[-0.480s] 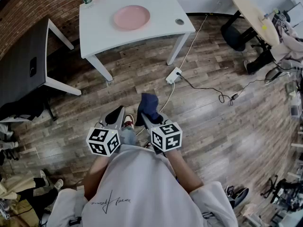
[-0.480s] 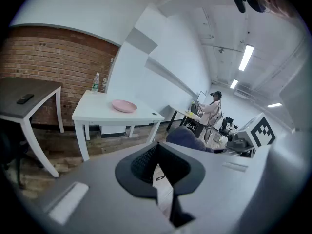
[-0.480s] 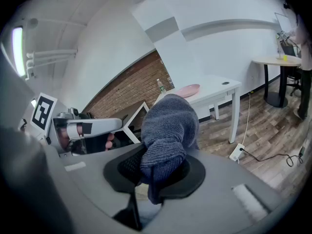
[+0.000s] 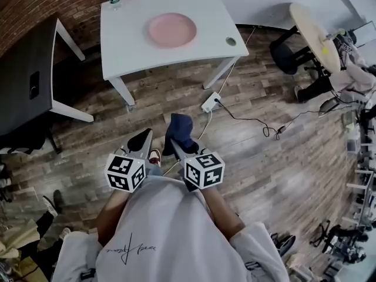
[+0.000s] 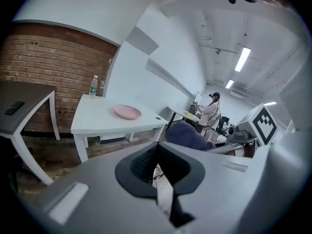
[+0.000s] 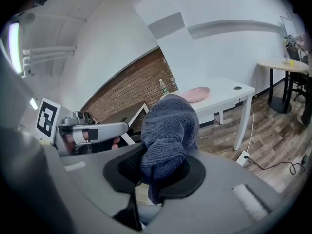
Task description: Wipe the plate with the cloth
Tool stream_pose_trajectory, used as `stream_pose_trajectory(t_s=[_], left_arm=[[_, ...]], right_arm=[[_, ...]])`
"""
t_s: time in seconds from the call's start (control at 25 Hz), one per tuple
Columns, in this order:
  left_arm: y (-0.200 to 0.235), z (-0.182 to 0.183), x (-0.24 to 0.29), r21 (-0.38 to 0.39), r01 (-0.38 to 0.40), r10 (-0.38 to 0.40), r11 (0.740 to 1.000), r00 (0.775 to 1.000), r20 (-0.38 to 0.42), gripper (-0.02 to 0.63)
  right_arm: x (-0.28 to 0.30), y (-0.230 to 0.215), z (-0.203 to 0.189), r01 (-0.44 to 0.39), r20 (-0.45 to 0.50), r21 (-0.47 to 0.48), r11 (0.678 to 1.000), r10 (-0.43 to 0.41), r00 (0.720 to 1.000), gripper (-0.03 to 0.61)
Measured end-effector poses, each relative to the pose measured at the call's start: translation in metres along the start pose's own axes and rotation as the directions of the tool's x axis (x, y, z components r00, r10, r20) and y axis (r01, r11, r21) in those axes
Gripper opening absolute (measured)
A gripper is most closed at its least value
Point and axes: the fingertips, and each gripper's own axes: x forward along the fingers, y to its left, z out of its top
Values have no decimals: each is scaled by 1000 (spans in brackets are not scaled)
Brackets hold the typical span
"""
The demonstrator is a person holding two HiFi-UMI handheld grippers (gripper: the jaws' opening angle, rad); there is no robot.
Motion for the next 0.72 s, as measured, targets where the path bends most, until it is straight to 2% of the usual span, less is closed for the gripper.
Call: stream_pose_trajectory(t_s=[0.36, 0.56, 0.72], left_arm=[[18, 16, 19, -57, 51, -52, 997, 999, -9, 15], [18, 19, 55, -26, 59, -60, 998, 997, -41, 15], [26, 42, 92, -19, 25, -25, 1000, 999, -27, 15]], right_arm=[[11, 2, 37, -18, 34, 15, 1000, 18, 999, 97], [22, -28, 52, -29, 25, 49, 998, 28, 999, 98], [42, -60, 77, -63, 14, 50, 997, 62, 998, 98]])
